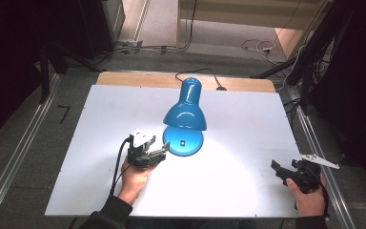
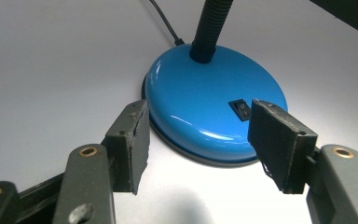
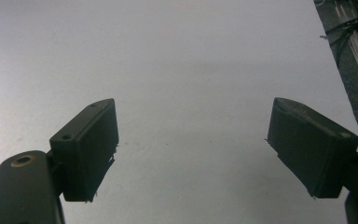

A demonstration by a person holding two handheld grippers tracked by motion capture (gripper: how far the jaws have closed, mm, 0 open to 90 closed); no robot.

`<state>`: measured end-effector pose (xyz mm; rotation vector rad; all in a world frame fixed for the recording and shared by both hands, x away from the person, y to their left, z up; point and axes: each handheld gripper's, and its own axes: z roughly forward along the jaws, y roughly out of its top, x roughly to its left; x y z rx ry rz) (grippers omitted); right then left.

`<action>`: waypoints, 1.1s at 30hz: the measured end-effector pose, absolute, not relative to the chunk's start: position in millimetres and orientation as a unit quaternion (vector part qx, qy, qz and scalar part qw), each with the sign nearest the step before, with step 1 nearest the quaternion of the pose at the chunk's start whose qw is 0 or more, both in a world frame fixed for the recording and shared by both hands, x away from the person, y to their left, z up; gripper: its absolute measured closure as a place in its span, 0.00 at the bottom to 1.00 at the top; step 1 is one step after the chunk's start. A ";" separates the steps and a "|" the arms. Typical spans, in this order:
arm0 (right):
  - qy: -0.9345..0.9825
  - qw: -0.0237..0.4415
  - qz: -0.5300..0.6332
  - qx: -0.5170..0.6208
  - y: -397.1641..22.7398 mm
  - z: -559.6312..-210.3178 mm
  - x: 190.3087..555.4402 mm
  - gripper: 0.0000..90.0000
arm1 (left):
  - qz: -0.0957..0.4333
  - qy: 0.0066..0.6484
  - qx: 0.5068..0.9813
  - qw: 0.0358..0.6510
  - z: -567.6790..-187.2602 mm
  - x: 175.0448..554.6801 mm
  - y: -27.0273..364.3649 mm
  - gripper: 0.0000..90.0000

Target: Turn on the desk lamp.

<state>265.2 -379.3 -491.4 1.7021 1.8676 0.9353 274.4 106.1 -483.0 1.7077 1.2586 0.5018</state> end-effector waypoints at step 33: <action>0.677 0.223 0.337 0.615 -379.6 -491.7 264.5 0.17 | 0.215 0.533 0.679 0.457 -481.0 255.7 146.5 0.40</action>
